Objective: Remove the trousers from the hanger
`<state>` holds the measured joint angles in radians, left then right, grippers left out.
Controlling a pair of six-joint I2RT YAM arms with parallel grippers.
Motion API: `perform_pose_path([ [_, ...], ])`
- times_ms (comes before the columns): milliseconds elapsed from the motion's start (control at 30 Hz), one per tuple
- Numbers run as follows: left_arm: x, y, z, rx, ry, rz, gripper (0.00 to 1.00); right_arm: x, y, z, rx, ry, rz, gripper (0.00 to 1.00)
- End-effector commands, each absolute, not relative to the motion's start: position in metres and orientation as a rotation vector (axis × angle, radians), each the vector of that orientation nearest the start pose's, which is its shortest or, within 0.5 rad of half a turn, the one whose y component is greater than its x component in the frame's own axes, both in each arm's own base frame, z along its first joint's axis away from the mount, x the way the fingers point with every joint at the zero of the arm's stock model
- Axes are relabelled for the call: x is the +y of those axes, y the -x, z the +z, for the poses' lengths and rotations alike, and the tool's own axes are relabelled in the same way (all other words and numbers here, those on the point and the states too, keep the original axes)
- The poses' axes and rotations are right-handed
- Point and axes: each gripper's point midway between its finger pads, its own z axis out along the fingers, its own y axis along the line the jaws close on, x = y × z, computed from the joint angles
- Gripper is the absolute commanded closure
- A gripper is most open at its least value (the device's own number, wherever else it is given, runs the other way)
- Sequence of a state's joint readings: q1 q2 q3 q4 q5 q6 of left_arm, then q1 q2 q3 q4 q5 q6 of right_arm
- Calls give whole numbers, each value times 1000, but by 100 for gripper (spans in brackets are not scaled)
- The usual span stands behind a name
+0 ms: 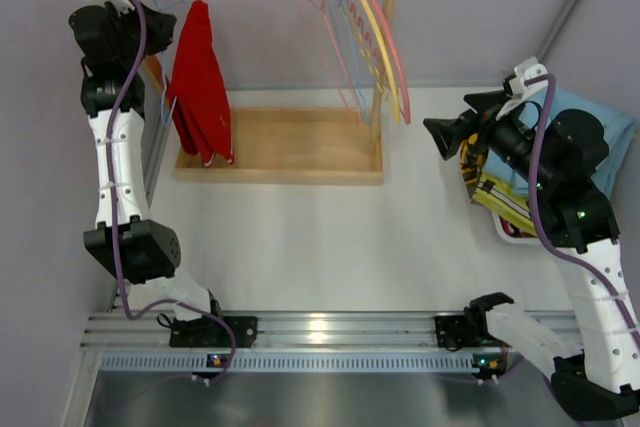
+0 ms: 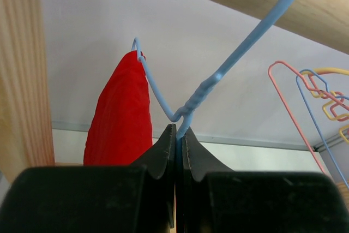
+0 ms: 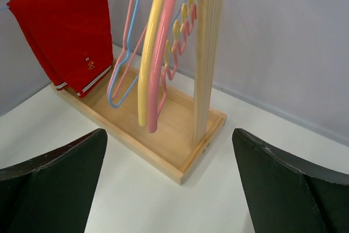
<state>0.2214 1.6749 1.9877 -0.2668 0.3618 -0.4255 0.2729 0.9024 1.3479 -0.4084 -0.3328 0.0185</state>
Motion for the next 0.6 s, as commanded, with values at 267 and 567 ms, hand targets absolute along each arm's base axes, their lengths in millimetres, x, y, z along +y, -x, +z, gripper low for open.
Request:
perform_pose_path([
  [267,8,-427,638,1024,4,-413,100,136,-263,462,1421,468,481,1],
  [567,-3,-408,626,1054,11,-475,100,137,-262,462,1422,473,483,1],
])
